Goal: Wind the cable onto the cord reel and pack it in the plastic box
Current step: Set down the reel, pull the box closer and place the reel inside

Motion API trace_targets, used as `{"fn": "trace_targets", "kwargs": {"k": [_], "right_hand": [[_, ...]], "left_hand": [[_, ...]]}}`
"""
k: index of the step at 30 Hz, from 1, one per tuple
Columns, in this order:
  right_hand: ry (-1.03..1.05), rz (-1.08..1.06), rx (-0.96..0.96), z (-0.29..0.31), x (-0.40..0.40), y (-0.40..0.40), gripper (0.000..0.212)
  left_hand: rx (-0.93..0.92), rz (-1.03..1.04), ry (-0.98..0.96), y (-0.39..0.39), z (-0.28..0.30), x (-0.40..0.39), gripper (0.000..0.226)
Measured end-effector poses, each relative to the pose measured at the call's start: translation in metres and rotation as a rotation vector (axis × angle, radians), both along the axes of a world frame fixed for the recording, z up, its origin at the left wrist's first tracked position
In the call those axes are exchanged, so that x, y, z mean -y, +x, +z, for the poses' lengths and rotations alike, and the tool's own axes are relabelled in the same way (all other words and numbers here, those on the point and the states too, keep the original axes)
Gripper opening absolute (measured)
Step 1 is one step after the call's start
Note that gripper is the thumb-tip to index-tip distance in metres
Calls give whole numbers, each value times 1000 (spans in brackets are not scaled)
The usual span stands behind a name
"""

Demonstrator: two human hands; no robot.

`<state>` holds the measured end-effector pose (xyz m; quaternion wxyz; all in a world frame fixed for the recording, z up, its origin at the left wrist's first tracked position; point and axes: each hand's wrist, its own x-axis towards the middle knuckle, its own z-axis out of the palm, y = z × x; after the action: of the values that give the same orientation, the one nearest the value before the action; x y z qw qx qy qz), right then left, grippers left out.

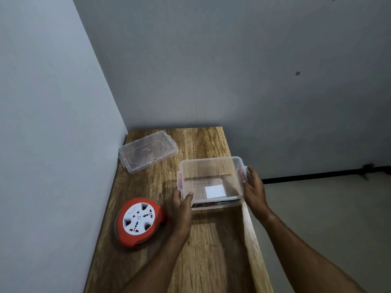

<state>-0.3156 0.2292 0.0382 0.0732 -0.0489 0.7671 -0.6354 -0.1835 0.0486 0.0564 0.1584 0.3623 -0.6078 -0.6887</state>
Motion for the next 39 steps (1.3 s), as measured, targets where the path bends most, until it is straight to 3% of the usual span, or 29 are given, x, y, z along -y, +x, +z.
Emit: {"fn": "trace_targets", "kwargs": {"k": [6,9,11,18,27,32,39], "right_hand": [[102,-22,4,-6,-4,1,57],[286,-93,-129,4,-3,5,57],[397,-165,-261,18,3,6,52],[332,-20,-484,63,68,10,47],[237,344,-517,58,178,80,44],[213,513,-380,36,213,123,44],[371,458,-265,-23,213,151,40]], "left_hand": [[17,-35,-16,5,-2,2,41],[18,-18,-47,2,-12,9,64],[-20,8,-57,1,1,13,61],[-141,126,-128,7,39,62,59],[-41,327,-231,79,39,133,54],[67,363,-217,112,13,139,60],[366,257,-315,143,-31,136,69]]}}
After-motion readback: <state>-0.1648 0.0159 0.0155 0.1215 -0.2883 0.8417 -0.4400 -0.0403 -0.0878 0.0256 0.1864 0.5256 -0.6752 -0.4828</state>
